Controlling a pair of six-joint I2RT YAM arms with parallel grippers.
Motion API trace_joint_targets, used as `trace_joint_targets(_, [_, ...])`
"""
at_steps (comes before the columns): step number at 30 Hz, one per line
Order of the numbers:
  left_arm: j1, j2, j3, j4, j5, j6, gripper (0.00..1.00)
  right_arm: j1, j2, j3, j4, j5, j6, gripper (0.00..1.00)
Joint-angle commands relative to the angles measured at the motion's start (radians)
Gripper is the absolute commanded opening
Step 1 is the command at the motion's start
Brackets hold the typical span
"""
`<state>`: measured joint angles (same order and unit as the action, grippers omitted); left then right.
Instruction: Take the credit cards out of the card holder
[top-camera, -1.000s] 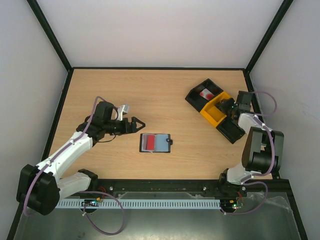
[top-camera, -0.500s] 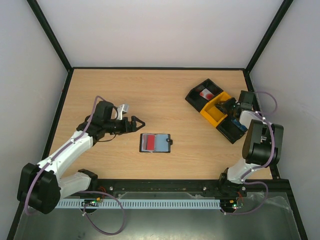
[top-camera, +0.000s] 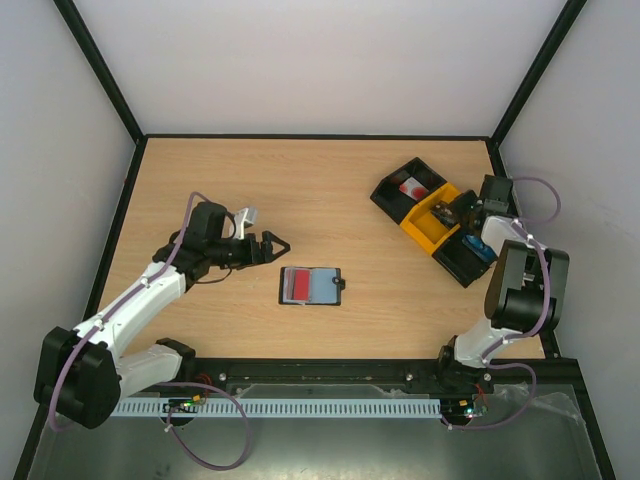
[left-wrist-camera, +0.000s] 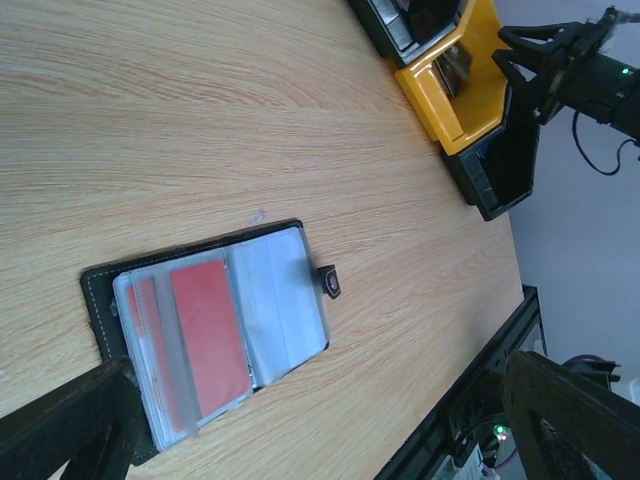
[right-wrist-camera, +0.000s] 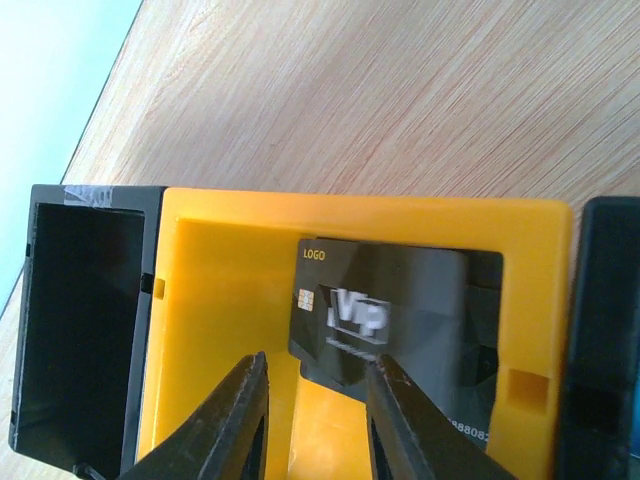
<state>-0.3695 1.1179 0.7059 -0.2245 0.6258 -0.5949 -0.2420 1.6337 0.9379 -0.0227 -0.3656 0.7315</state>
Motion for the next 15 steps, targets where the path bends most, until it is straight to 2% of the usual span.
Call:
trace_joint_targets(1, [0.007,-0.023,0.002,-0.041,-0.028,0.009,0.99,-0.003,-0.067,0.014,-0.054,0.050,-0.012,0.30])
trace_joint_targets(6, [0.007,-0.012,-0.023,-0.030,-0.021,-0.009,0.99,-0.003,-0.107,-0.001,-0.080,0.038,-0.010,0.35])
trace_joint_targets(15, [0.005,0.007,-0.097,0.033,-0.032,-0.035,0.99,0.034,-0.268,-0.106,-0.074,-0.057,-0.011,0.38])
